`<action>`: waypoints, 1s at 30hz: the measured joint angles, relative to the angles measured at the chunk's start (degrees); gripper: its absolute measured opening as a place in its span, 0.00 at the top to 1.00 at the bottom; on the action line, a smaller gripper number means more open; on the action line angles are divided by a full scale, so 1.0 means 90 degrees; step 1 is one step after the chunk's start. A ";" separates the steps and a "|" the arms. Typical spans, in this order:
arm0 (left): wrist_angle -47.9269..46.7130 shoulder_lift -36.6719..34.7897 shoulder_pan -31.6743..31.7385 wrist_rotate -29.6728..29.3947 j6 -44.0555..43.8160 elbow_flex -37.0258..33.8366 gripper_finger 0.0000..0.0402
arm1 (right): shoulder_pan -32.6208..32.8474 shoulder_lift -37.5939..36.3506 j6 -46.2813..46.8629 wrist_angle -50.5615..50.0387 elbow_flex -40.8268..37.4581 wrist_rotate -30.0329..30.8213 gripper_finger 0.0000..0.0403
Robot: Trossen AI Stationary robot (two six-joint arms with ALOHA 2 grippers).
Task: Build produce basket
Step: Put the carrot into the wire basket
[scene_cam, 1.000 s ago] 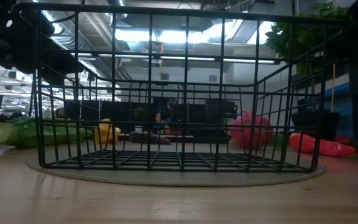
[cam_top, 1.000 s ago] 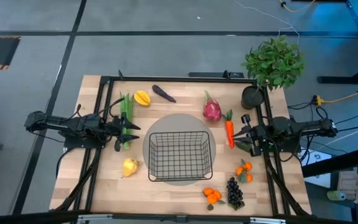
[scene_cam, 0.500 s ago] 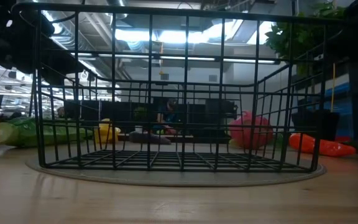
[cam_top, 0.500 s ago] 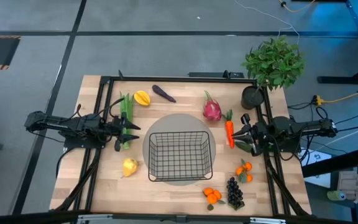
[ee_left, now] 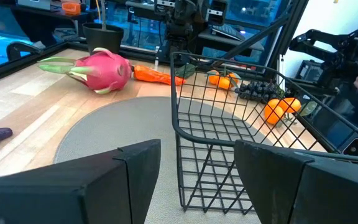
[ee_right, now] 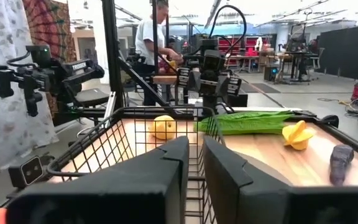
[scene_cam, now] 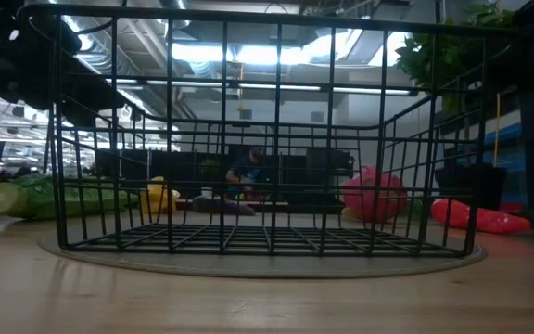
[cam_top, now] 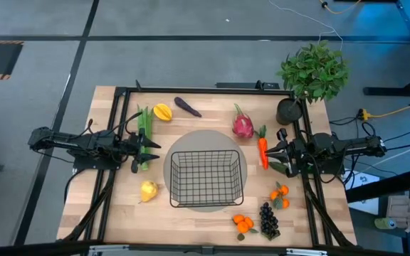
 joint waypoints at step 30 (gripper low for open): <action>0.0000 0.0000 0.0001 -0.0001 -0.0001 -0.0001 0.51 | 0.0002 0.0000 -0.1216 0.0092 0.0000 0.2416 0.87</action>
